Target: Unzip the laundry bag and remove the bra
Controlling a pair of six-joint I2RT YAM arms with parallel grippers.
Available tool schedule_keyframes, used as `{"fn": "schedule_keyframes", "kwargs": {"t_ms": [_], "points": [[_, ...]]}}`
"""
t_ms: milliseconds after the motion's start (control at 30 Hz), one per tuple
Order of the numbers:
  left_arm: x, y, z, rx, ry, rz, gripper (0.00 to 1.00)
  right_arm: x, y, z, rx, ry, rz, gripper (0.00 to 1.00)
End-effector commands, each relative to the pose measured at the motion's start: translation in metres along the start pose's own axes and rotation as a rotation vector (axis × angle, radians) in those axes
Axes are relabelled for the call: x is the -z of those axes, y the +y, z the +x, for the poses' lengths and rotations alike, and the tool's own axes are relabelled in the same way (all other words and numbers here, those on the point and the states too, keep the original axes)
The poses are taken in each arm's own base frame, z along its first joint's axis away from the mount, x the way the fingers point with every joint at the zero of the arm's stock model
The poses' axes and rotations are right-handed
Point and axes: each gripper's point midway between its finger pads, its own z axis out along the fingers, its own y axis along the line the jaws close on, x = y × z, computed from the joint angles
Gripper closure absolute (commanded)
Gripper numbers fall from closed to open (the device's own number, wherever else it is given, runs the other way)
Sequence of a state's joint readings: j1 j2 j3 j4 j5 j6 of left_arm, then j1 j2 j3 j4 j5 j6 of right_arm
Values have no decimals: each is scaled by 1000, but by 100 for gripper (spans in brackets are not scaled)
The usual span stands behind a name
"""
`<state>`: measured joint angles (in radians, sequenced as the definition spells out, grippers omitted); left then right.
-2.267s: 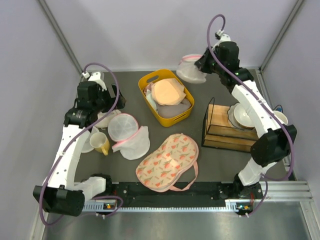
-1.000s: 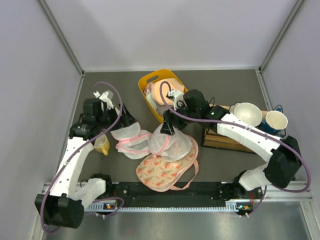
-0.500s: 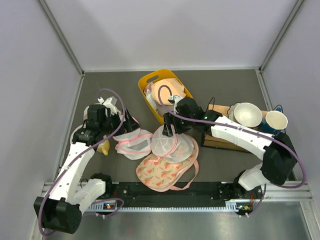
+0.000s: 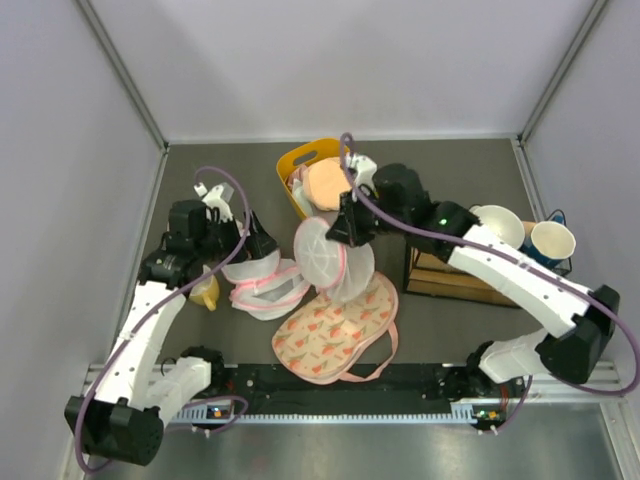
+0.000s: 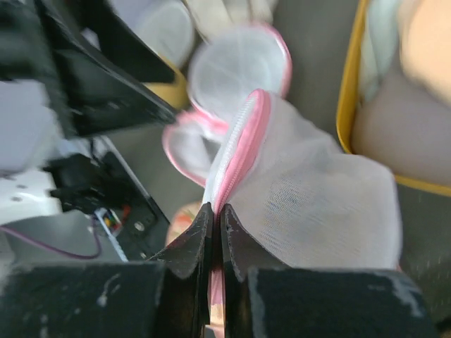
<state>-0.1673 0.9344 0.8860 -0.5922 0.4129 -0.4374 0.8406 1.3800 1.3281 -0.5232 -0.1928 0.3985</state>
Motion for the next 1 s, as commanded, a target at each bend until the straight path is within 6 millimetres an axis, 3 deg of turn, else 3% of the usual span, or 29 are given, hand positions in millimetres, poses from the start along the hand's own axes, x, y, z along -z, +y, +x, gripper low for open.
{"fn": "schedule_keyframes", "kwargs": {"t_ms": [0,133,233,333,433,533,567,600,667,733,967], "points": [[48,-57,-38,-232,-134,183,1,63,62,-81,137,-251,-186,100],[85,-95,-47,-359,-234,338,1,72,72,-106,190,-342,-207,100],[85,-102,-50,-301,-235,384,1,73,79,-118,176,-387,-274,100],[73,-97,-45,-207,-206,419,1,73,79,-127,160,-401,-333,100],[74,-89,-41,-235,-228,448,1,72,75,-127,120,-391,-439,100],[73,-74,-39,-219,-229,490,1,79,79,-122,109,-367,-545,100],[70,-66,-33,-130,-187,525,1,81,82,-118,115,-349,-569,100],[72,-68,-43,-160,-233,556,1,82,83,-117,125,-348,-577,100],[66,-65,-39,-78,-215,600,1,82,83,-114,129,-336,-587,100],[71,-75,-43,-87,-224,679,1,81,84,-112,132,-331,-593,100],[69,-79,-39,-126,-212,746,1,84,92,-107,133,-306,-655,100]]}}
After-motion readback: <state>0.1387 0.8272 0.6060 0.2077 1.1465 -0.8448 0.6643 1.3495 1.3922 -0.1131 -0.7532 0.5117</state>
